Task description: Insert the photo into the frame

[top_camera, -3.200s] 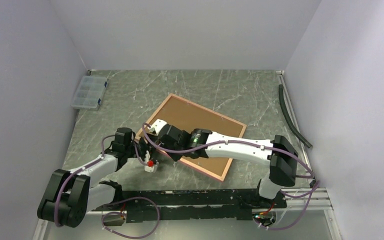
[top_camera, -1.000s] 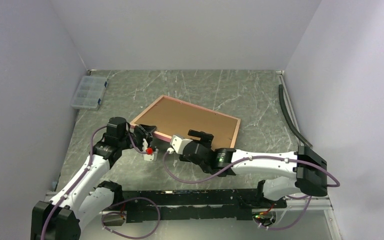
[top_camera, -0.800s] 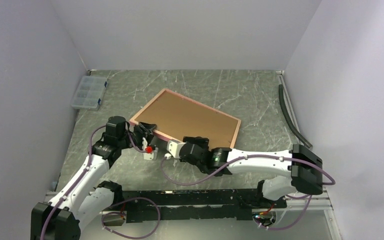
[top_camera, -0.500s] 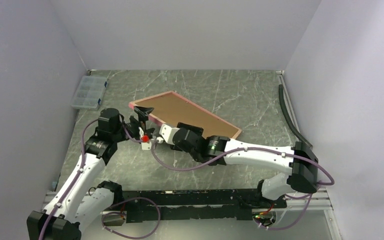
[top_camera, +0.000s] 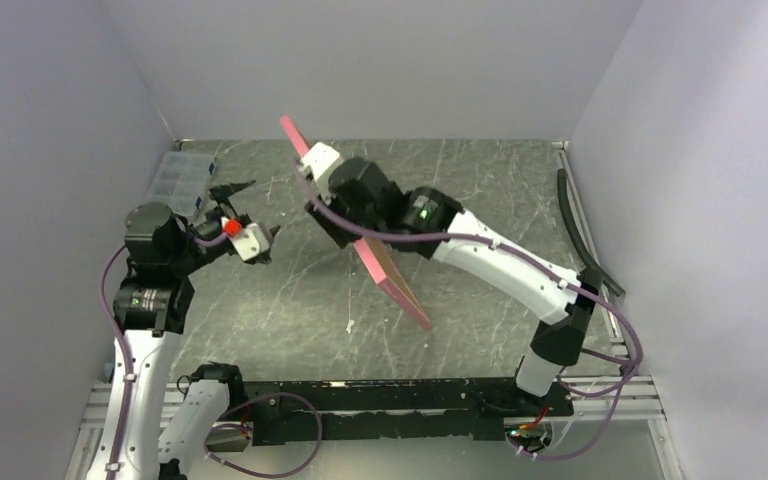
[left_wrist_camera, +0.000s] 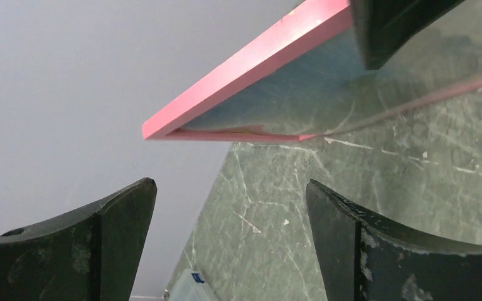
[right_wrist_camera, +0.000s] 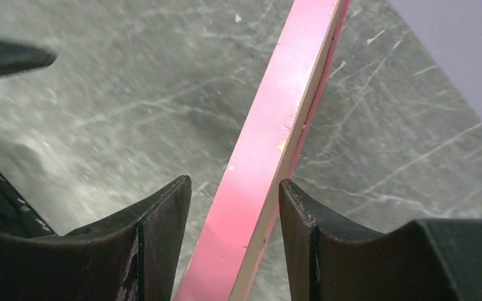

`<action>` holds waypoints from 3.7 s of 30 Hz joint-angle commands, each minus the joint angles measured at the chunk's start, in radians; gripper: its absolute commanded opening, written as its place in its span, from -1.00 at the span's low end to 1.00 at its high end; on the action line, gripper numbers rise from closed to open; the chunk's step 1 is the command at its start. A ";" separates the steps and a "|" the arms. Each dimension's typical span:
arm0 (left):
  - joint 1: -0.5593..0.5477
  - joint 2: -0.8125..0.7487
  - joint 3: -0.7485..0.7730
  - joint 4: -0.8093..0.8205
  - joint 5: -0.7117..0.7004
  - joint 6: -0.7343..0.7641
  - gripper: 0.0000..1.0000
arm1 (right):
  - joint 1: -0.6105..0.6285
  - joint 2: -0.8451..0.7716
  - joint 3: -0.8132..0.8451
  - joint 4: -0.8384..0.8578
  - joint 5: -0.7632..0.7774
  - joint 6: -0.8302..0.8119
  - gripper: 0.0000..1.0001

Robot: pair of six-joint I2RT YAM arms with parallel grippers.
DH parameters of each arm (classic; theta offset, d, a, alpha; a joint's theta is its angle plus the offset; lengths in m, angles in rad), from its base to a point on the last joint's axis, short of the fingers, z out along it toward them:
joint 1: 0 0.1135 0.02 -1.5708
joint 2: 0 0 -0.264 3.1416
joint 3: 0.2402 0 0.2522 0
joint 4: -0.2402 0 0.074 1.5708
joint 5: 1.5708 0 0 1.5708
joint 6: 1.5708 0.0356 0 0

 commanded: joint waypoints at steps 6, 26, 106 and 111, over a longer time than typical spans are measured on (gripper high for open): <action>0.039 0.115 0.142 -0.159 0.034 -0.233 0.89 | -0.415 -0.063 -0.067 0.074 -0.541 0.345 -0.60; 0.062 0.439 0.160 -0.258 0.073 -0.179 0.89 | -0.884 -0.219 -0.842 0.675 -1.007 0.633 -0.55; 0.203 0.906 -0.564 1.379 -0.441 -0.909 0.90 | -1.054 -0.194 -1.589 1.890 0.075 0.150 1.00; 0.203 0.877 -0.565 1.325 -0.444 -0.894 0.90 | -1.050 -0.195 -1.603 1.933 0.078 0.136 1.00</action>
